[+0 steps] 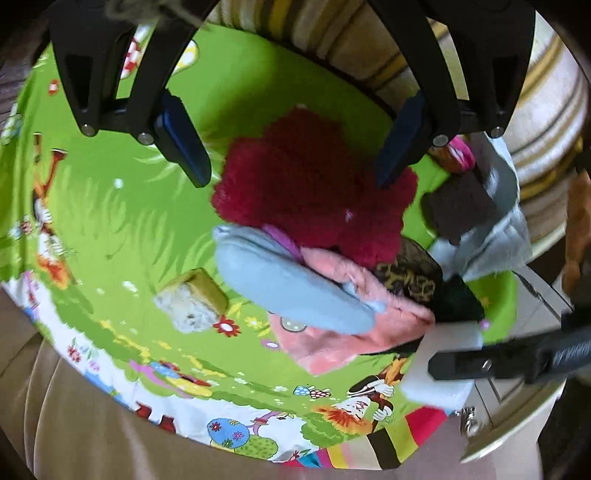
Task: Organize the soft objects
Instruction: 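Grasp the white foam block with the left tool while the right tool reaches the red pompom knit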
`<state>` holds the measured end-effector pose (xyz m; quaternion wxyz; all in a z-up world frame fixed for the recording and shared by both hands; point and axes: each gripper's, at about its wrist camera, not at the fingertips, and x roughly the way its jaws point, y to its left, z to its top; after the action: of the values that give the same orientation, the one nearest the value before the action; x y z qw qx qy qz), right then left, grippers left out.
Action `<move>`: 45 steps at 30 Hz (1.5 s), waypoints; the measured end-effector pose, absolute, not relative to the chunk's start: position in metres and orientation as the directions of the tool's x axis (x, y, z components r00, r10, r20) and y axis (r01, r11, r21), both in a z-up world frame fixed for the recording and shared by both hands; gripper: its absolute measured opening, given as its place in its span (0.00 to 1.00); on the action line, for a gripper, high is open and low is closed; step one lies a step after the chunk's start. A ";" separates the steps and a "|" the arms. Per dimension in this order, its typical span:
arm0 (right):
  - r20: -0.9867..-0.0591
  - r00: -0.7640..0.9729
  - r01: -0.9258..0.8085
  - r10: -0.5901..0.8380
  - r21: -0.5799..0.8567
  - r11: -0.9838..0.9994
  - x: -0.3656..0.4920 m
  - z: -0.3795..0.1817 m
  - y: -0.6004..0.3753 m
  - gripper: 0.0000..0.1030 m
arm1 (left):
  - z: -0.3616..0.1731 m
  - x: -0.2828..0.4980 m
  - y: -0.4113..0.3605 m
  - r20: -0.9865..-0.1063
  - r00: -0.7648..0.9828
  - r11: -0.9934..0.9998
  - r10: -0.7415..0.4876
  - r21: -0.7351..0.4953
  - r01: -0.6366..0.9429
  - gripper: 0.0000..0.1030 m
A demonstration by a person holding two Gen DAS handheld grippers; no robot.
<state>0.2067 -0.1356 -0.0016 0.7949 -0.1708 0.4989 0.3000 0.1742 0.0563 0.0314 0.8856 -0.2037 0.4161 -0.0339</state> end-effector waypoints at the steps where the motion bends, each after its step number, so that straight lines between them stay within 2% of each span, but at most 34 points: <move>1: -0.901 0.312 -0.650 0.300 0.028 0.760 0.210 -0.006 -0.132 0.89 | 0.030 0.174 0.056 -0.725 0.650 0.915 -0.230 -0.389 -0.110 0.46; 3: -0.918 0.288 -0.656 0.271 0.017 0.755 0.216 -0.017 -0.124 0.89 | 0.028 0.173 0.056 -0.725 0.649 0.913 -0.231 -0.393 -0.114 0.46; 6: -0.909 0.276 -0.662 0.312 0.056 0.747 0.220 -0.017 -0.119 0.89 | 0.026 0.172 0.056 -0.723 0.649 0.909 -0.236 -0.401 -0.116 0.46; 7: -0.904 0.284 -0.662 0.319 0.056 0.748 0.220 -0.016 -0.119 0.83 | 0.025 0.171 0.056 -0.723 0.649 0.909 -0.236 -0.401 -0.116 0.46; 8: -0.901 0.283 -0.665 0.330 0.064 0.744 0.221 -0.016 -0.118 0.69 | 0.025 0.171 0.056 -0.723 0.648 0.909 -0.238 -0.402 -0.115 0.46; 15: -0.890 0.266 -0.667 0.371 0.108 0.737 0.217 -0.008 -0.124 0.41 | 0.027 0.167 0.054 -0.710 0.661 0.906 -0.242 -0.408 -0.107 0.46; 17: -0.884 0.283 -0.660 0.372 0.102 0.745 0.215 -0.003 -0.127 0.22 | 0.029 0.165 0.055 -0.705 0.668 0.906 -0.238 -0.409 -0.108 0.46; 20: -0.871 0.271 -0.634 0.410 0.159 0.757 0.217 0.003 -0.140 0.15 | 0.028 0.164 0.057 -0.703 0.669 0.903 -0.240 -0.415 -0.113 0.46; 24: -0.878 0.284 -0.615 0.386 0.142 0.775 0.221 0.001 -0.145 0.16 | 0.027 0.161 0.056 -0.703 0.668 0.902 -0.244 -0.418 -0.110 0.46; 25: -0.883 0.284 -0.612 0.374 0.133 0.779 0.221 0.001 -0.146 0.22 | 0.027 0.161 0.056 -0.703 0.668 0.902 -0.245 -0.418 -0.110 0.46; 26: -0.893 0.293 -0.607 0.343 0.104 0.788 0.220 0.001 -0.148 0.34 | 0.026 0.160 0.056 -0.703 0.667 0.901 -0.246 -0.420 -0.109 0.46; 27: -0.898 0.318 -0.607 0.304 0.054 0.793 0.218 0.004 -0.148 0.41 | 0.026 0.160 0.056 -0.702 0.667 0.900 -0.247 -0.421 -0.109 0.46; 28: -0.893 0.343 -0.622 0.292 0.017 0.783 0.213 0.010 -0.148 0.55 | 0.026 0.159 0.056 -0.702 0.668 0.900 -0.248 -0.423 -0.110 0.46; 29: -0.881 0.358 -0.652 0.309 0.002 0.759 0.206 0.018 -0.147 0.64 | 0.025 0.159 0.056 -0.701 0.668 0.898 -0.250 -0.425 -0.111 0.46; 30: -0.872 0.364 -0.680 0.328 -0.009 0.733 0.200 0.024 -0.145 0.68 | 0.025 0.160 0.057 -0.700 0.668 0.897 -0.251 -0.428 -0.112 0.46; 32: -0.861 0.376 -0.742 0.341 -0.060 0.668 0.186 0.033 -0.133 0.83 | 0.025 0.159 0.057 -0.698 0.670 0.896 -0.252 -0.430 -0.111 0.46; 36: -0.874 0.434 -0.820 0.221 -0.281 0.498 0.164 0.015 -0.097 0.84 | 0.027 0.158 0.058 -0.694 0.676 0.896 -0.246 -0.430 -0.115 0.46; 39: -0.875 0.459 -0.842 0.156 -0.371 0.392 0.154 -0.008 -0.081 0.84 | 0.026 0.157 0.062 -0.691 0.681 0.891 -0.244 -0.437 -0.124 0.46; 43: -0.881 0.455 -0.846 0.132 -0.381 0.373 0.162 -0.026 -0.072 0.84 | 0.026 0.157 0.065 -0.687 0.684 0.887 -0.243 -0.444 -0.130 0.46; 45: -0.891 0.427 -0.844 0.153 -0.332 0.422 0.172 -0.028 -0.073 0.76 | 0.026 0.156 0.066 -0.684 0.688 0.885 -0.242 -0.447 -0.132 0.46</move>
<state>0.1720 -0.0732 -0.0280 0.7345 -0.4171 0.4141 0.3391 0.1559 0.0661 0.0259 0.8873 -0.2378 0.3938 -0.0310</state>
